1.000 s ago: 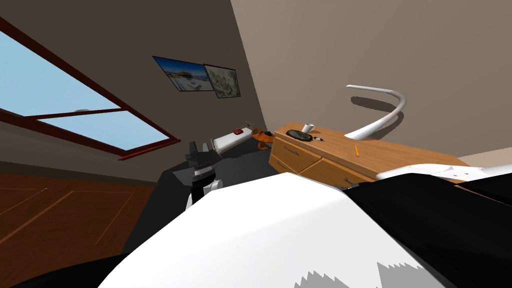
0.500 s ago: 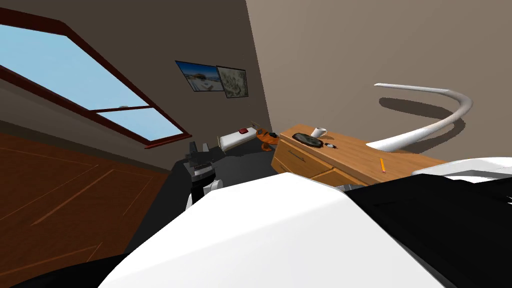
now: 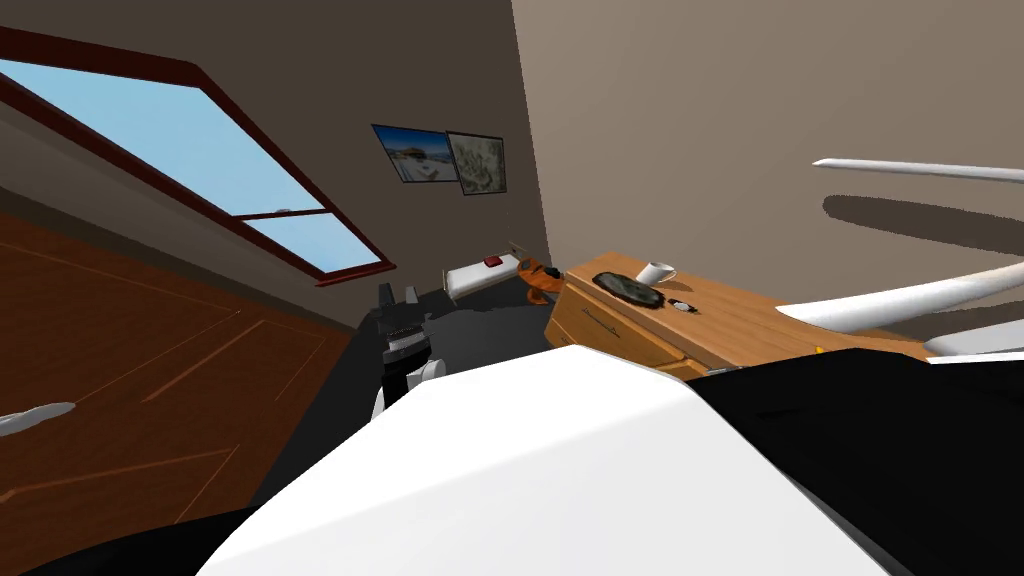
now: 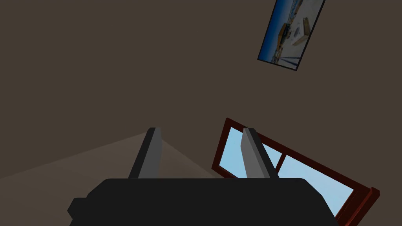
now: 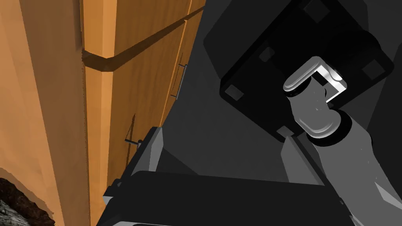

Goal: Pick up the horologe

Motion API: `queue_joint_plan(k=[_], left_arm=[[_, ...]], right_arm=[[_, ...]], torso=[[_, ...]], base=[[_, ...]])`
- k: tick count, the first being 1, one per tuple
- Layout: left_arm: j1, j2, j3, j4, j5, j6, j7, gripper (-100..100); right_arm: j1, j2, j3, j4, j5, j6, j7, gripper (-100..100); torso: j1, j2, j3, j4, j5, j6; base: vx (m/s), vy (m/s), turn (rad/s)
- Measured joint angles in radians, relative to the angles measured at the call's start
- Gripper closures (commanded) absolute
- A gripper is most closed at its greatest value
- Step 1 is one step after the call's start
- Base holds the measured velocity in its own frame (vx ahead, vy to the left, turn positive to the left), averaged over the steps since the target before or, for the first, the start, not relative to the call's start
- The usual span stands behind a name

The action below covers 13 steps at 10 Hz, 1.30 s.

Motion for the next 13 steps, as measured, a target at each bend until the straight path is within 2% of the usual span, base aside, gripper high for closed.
queue_joint_plan(k=[1,2,3,6,8,9,10,11,13], left_arm=[[0.000,0.000,0.000,0.000,0.000,0.000,0.000,0],[0.000,0.000,0.000,0.000,0.000,0.000,0.000,0],[0.000,0.000,0.000,0.000,0.000,0.000,0.000,0],[0.000,0.000,0.000,0.000,0.000,0.000,0.000,0],[0.000,0.000,0.000,0.000,0.000,0.000,0.000,0],[0.000,0.000,0.000,0.000,0.000,0.000,0.000,0],[0.000,0.000,0.000,0.000,0.000,0.000,0.000,0],[0.000,0.000,0.000,0.000,0.000,0.000,0.000,0],[0.000,0.000,0.000,0.000,0.000,0.000,0.000,0]], right_arm=[[-0.036,-0.035,0.050,-0.001,-0.023,0.001,0.039,-100],[-0.046,-0.081,0.064,-0.003,-0.043,-0.003,0.060,-100],[-0.050,-0.088,0.068,0.014,-0.052,-0.009,0.066,-100],[-0.110,-0.111,0.136,0.038,-0.099,-0.017,0.122,-100],[-0.133,-0.107,0.158,0.047,-0.124,-0.023,0.146,-100],[-0.143,-0.088,0.168,0.051,-0.133,-0.029,0.155,-100],[-0.144,-0.086,0.169,0.052,-0.134,-0.030,0.157,0],[-0.144,-0.086,0.168,0.052,-0.134,-0.030,0.156,-100],[-0.142,-0.047,0.140,0.085,-0.132,-0.016,0.129,-100]], torso=[[-0.006,-0.002,-0.001,-0.001,-0.001,-0.001],[-0.011,-0.004,-0.002,-0.001,-0.003,0.000],[-0.009,-0.002,-0.001,0.000,-0.003,0.001],[-0.010,-0.002,-0.001,-0.001,-0.004,0.000],[-0.010,-0.002,-0.001,0.000,-0.004,0.001],[-0.008,-0.002,-0.001,0.000,-0.003,0.001],[0.001,-0.001,-0.001,0.000,-0.001,0.001],[0.006,0.000,0.000,0.000,0.000,0.001],[0.012,0.004,0.002,0.001,0.002,0.001]], base=[[0.102,-0.311,0.335],[0.060,-0.242,0.066],[0.041,-0.212,0.173],[0.053,-0.272,0.255],[0.039,-0.242,0.144],[0.010,-0.090,0.035],[0.002,-0.020,-0.001],[-0.033,0.007,0.032],[-0.074,0.048,0.035]])
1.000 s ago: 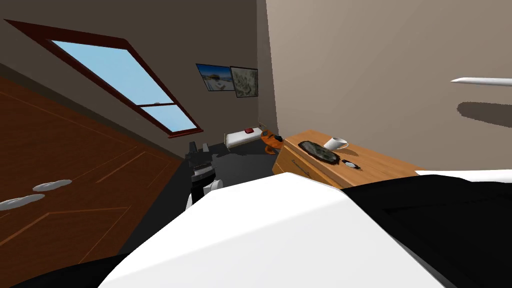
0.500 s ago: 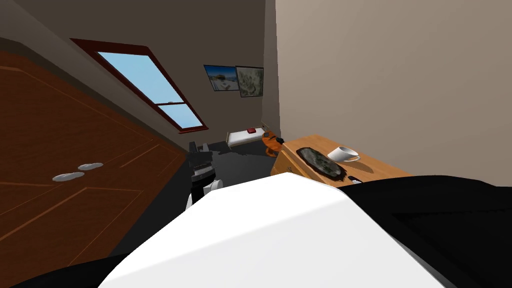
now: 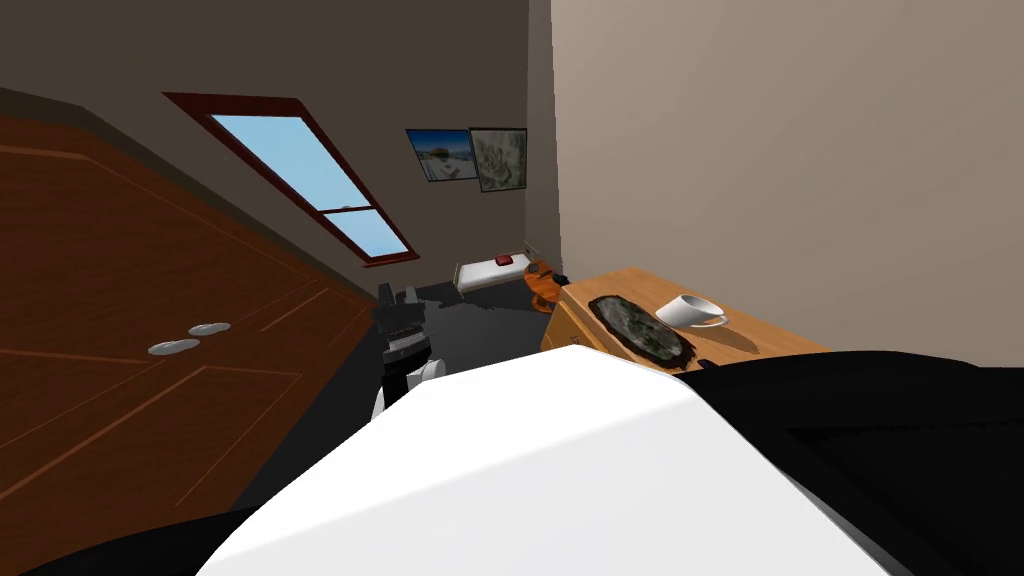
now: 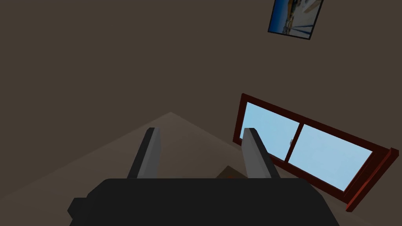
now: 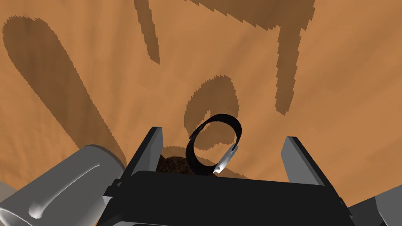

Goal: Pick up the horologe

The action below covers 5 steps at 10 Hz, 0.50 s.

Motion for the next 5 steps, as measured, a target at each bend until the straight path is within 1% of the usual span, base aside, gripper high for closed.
queue_joint_plan(k=[1,3,4,5], left_arm=[[0.000,0.000,0.000,0.000,0.000,0.000,0.000,0],[0.000,0.000,0.000,0.000,0.000,0.000,0.000,0],[0.000,0.000,0.000,0.000,0.000,0.000,0.000,0],[0.000,0.000,0.000,0.000,0.000,0.000,0.000,0]], right_arm=[[0.003,0.019,-0.019,0.015,0.001,0.009,-0.019,-100],[-0.004,0.060,-0.032,0.050,0.001,0.023,-0.039,-100],[-0.005,0.063,-0.032,0.052,0.001,0.025,-0.041,100],[-0.005,0.062,-0.032,0.052,0.001,0.025,-0.041,100]], torso=[[0.001,0.001,0.001,0.000,0.000,0.000],[0.001,-0.001,0.000,0.000,0.000,0.000],[0.000,-0.002,-0.001,0.000,0.001,0.000],[-0.001,-0.003,-0.001,0.000,0.000,0.000]], base=[[-0.043,0.050,0.023],[-0.026,0.037,0.014],[0.000,0.000,0.000],[0.000,0.000,0.000]])
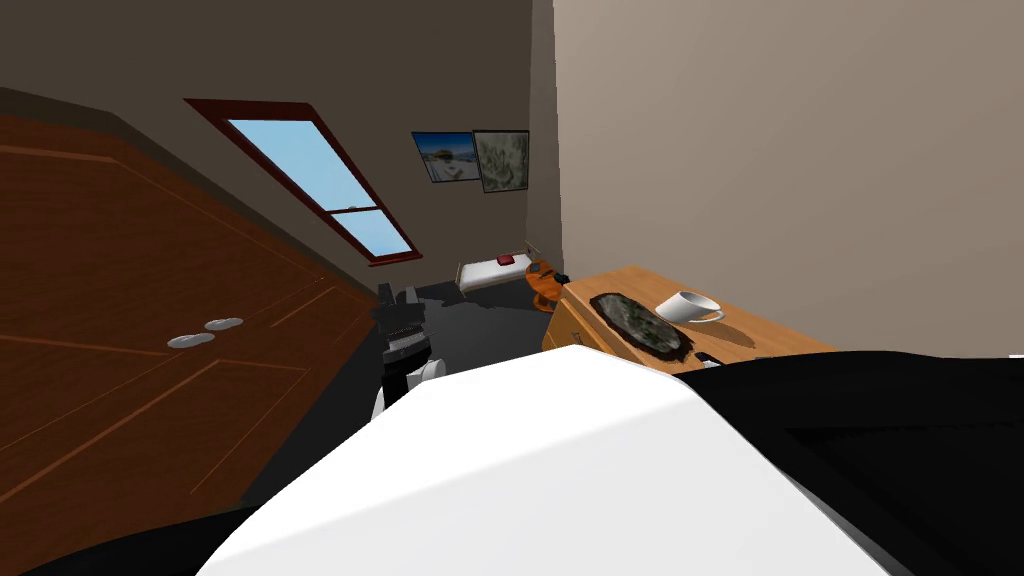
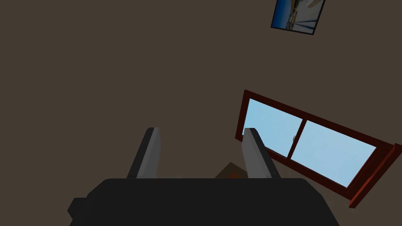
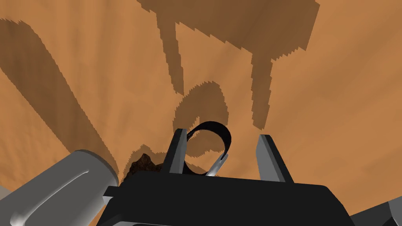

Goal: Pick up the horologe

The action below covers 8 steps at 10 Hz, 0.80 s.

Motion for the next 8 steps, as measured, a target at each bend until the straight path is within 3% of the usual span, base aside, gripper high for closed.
queue_joint_plan(k=[3,4,5,8], left_arm=[[0.000,0.000,0.000,0.000,0.000,0.000,0.000,0],[0.000,0.000,0.000,0.000,0.000,0.000,0.000,0],[0.000,0.000,0.000,0.000,0.000,0.000,0.000,0],[0.000,0.000,0.000,0.000,0.000,0.000,0.000,0]], right_arm=[[0.000,-0.002,-0.001,0.002,0.000,0.000,0.001,100],[0.000,-0.002,-0.001,0.002,0.000,0.000,0.001,0],[0.000,-0.002,-0.001,0.002,0.000,0.000,0.001,100],[0.004,-0.054,0.033,-0.041,-0.001,-0.024,0.036,100]], torso=[[-0.003,0.000,0.000,0.000,-0.003,0.001],[-0.003,0.000,0.000,0.000,-0.003,0.001],[-0.003,0.000,0.000,0.000,-0.003,0.001],[-0.006,-0.004,-0.002,-0.001,-0.004,0.001]], base=[[0.000,0.000,0.000],[0.000,0.000,0.000],[0.046,-0.037,-0.045],[0.056,-0.052,-0.031]])
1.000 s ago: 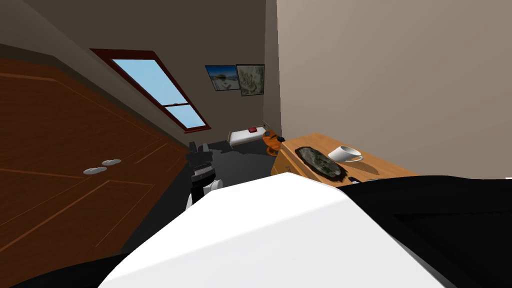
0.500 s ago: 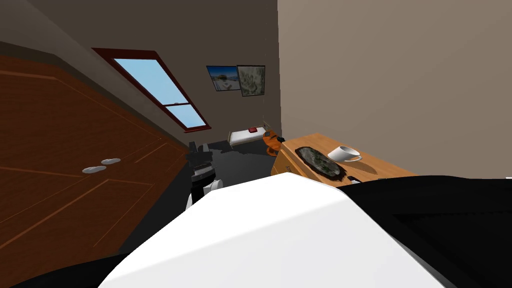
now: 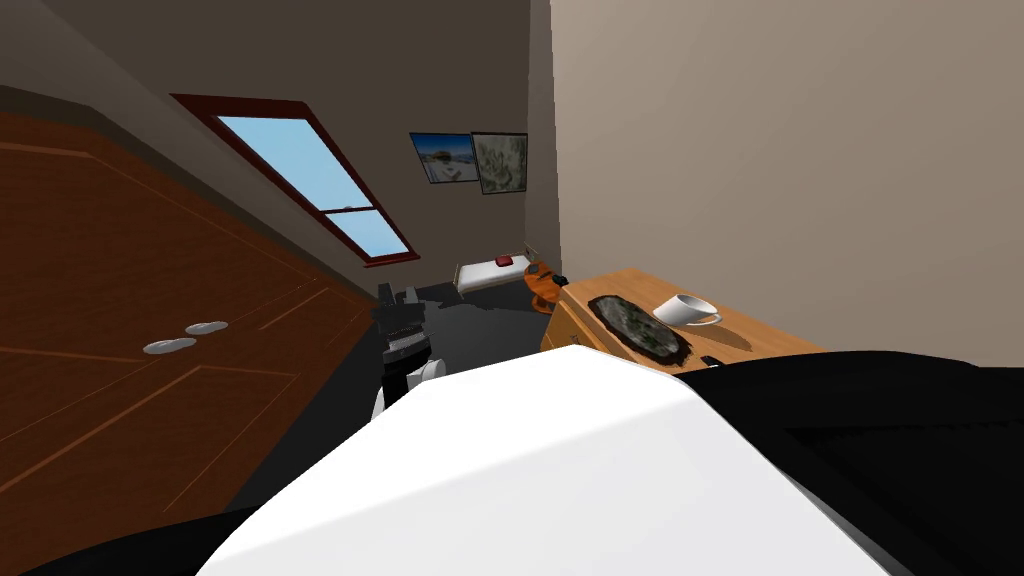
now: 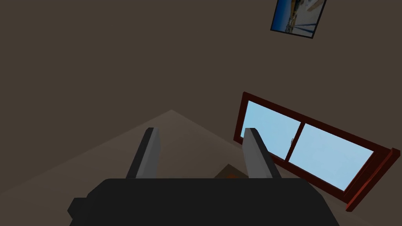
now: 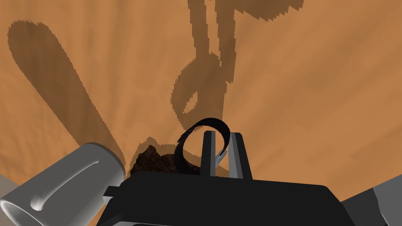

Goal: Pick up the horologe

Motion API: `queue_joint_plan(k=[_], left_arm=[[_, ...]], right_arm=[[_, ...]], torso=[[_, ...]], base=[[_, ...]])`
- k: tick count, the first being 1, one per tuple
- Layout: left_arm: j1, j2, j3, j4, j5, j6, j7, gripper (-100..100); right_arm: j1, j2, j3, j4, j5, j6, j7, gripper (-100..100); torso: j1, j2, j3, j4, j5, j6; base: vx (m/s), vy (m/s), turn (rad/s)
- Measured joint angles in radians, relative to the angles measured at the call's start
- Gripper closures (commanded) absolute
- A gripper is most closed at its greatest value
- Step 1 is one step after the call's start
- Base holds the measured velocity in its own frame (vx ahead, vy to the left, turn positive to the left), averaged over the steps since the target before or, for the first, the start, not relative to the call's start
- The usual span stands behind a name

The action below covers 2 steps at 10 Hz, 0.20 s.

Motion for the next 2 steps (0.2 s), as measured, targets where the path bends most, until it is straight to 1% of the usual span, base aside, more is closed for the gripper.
queue_joint_plan(k=[1,2], left_arm=[[0.000,0.000,0.000,0.000,0.000,0.000,0.000,0],[0.000,0.000,0.000,0.000,0.000,0.000,0.000,0]], right_arm=[[-0.004,-0.023,0.017,-0.021,-0.001,-0.006,0.017,100],[-0.005,-0.026,0.019,-0.024,-0.001,-0.007,0.021,0]], torso=[[0.000,0.000,0.000,0.000,0.000,0.000],[0.001,0.001,0.001,0.000,0.000,0.000]], base=[[0.020,-0.019,-0.005],[0.000,0.000,0.000]])
